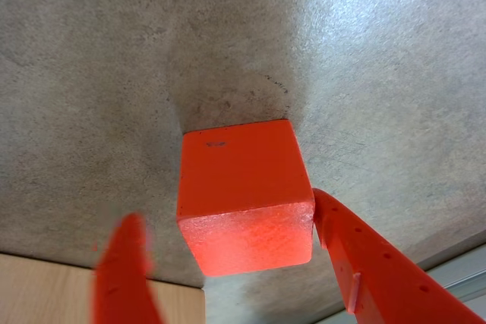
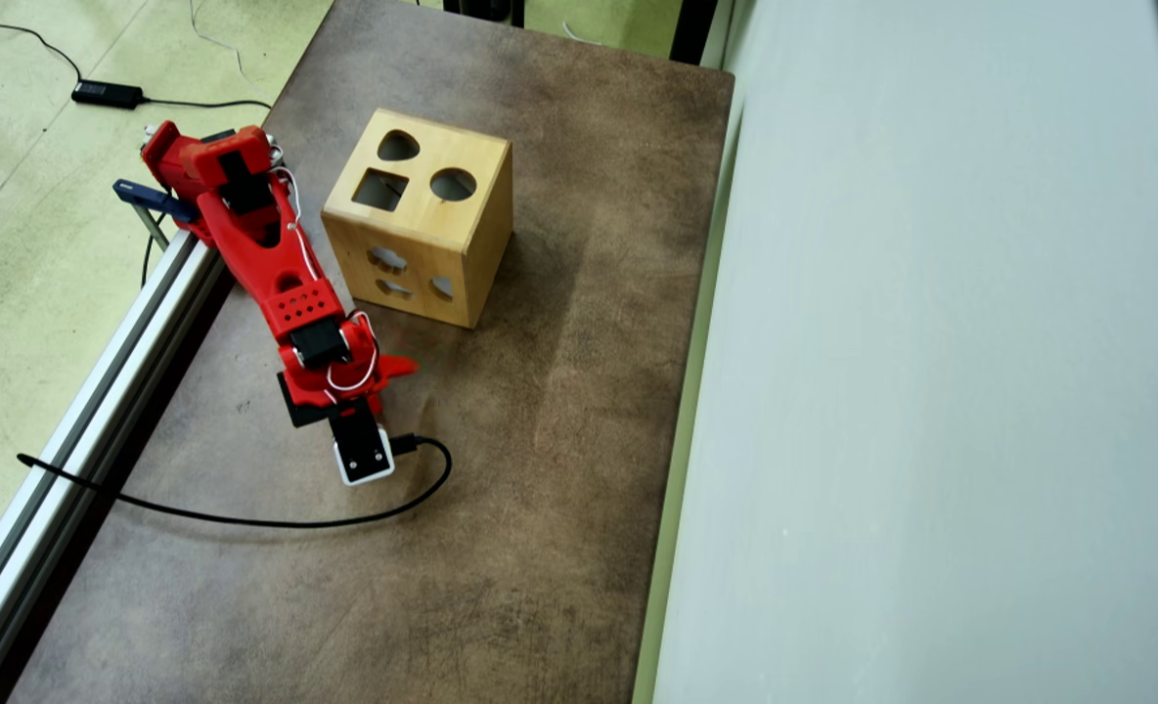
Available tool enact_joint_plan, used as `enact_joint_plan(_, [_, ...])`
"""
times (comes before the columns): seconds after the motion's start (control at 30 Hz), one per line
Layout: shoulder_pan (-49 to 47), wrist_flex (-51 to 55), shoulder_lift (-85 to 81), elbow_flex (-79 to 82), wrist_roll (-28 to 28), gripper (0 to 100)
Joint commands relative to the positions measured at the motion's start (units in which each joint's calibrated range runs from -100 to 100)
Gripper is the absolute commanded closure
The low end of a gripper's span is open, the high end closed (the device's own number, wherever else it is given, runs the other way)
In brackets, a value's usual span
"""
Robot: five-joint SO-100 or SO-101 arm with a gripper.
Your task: Pick and place the red cube on the square hole
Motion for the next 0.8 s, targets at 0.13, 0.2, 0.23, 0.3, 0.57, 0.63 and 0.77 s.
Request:
enact_joint_plan(0.13, [0.27, 0.47, -1.21, -2.08, -0.15, 88])
enact_joint_plan(0.2, [0.27, 0.47, -1.21, -2.08, -0.15, 93])
enact_joint_plan(0.23, [0.27, 0.47, -1.21, -2.08, -0.15, 96])
enact_joint_plan(0.3, [0.27, 0.47, -1.21, -2.08, -0.15, 99])
enact_joint_plan(0.57, [0.42, 1.43, -1.47, -2.08, -0.15, 99])
enact_joint_plan(0.63, [0.49, 1.51, -2.06, -2.08, -0.15, 99])
enact_joint_plan(0.77, [1.75, 1.59, -3.68, -2.79, -0.15, 99])
